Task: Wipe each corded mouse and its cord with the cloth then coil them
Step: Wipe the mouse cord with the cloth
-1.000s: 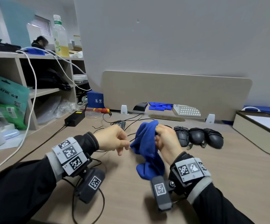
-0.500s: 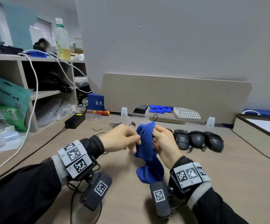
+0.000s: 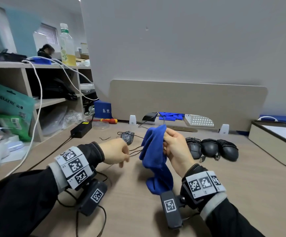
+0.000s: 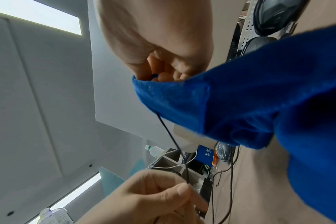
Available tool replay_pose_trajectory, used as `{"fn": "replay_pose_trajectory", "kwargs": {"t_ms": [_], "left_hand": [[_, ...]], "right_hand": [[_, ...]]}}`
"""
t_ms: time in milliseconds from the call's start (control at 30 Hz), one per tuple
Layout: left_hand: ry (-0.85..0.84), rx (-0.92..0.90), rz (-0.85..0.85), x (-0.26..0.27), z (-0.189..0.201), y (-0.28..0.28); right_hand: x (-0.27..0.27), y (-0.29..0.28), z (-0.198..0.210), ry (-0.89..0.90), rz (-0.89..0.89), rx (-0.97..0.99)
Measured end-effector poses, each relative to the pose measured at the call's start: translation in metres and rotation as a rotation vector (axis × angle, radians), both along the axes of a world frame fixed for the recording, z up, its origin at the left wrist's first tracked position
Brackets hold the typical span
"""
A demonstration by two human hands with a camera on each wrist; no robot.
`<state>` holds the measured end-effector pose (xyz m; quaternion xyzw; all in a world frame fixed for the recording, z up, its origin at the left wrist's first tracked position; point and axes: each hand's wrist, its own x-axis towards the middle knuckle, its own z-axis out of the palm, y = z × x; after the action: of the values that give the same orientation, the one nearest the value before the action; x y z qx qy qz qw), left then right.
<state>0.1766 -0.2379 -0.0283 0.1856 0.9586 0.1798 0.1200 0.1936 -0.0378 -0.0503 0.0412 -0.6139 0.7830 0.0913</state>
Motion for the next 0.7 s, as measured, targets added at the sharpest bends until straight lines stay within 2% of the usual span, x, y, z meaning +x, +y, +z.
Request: {"fn": "replay_pose_trajectory", "kwargs": {"t_ms": [100,167,300,467,700], "left_hand": [[-0.087,0.323,0.019,0.004,0.001,0.018],[-0.149,0.381,0.014,0.007,0.004,0.028],[-0.064,0.297,-0.069,0.008,0.0,0.04],[0.067,0.281,-0.144,0.008,-0.005,0.035],[0.074,0.234,-0.155,0.007,0.001,0.021]], "right_hand": [[-0.001,0.003,-0.003,-0.009,-0.018,0.043],[0.003,0.003,-0.001,-0.012,-0.01,0.047],[0.005,0.001,-0.002,-0.016,0.008,0.059],[0.003,-0.002,-0.006,-0.051,-0.013,0.066],[0.006,-0.001,-0.003,-0.023,-0.043,0.016]]}}
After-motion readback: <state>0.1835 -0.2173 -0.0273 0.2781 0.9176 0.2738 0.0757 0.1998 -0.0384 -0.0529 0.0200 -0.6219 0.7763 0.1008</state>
